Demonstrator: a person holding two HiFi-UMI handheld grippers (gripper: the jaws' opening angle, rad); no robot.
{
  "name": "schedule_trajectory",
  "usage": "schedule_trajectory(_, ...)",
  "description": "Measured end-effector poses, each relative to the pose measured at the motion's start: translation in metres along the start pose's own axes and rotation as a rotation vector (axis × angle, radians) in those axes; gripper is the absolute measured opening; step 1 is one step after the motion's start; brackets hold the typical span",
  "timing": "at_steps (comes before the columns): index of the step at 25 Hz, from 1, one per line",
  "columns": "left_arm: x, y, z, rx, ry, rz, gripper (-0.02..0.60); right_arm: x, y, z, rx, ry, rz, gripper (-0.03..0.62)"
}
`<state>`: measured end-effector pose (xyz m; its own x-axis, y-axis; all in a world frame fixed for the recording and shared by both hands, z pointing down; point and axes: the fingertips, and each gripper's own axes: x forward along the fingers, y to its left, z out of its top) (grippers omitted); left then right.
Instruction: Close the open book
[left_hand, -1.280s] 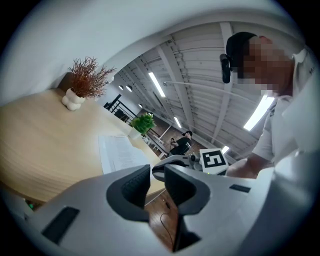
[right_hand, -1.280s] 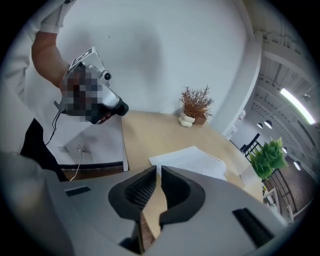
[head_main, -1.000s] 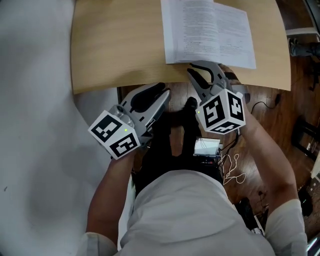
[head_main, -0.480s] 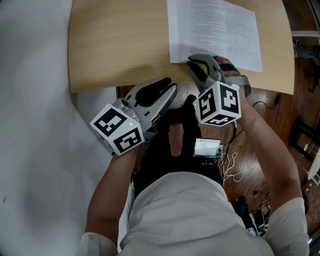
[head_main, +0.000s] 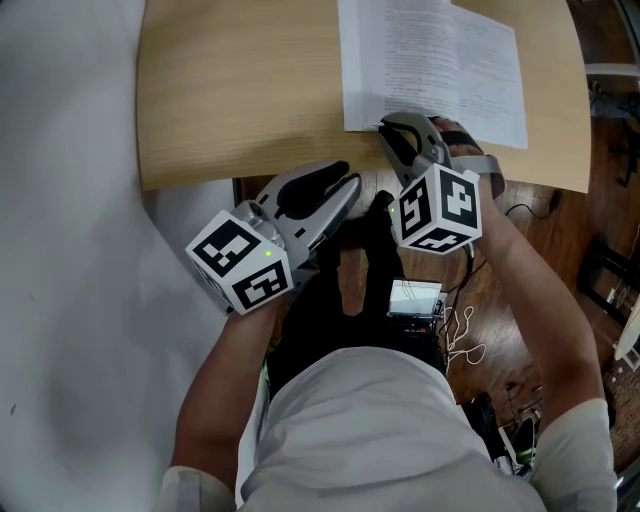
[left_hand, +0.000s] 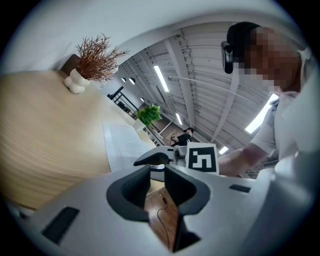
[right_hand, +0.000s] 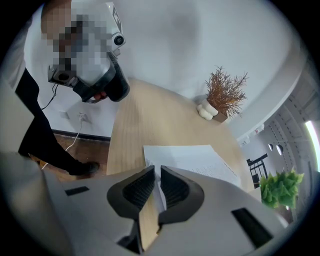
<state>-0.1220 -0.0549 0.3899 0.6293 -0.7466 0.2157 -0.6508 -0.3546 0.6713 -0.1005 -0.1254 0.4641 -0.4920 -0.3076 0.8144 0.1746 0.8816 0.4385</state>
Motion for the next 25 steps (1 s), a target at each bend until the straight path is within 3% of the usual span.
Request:
schedule_trajectory(18, 0.002, -0.003, -0.002, -0.007, 0.001, -0.014, 0.061, -0.001, -0.006, 0.003, 0.025, 0.003, -0.012, 0.003)
schedule_trajectory(25, 0.003, 0.013, 0.005, -0.088, -0.029, 0.019, 0.061, -0.011, -0.010, 0.010, 0.071, -0.049, -0.040, 0.002)
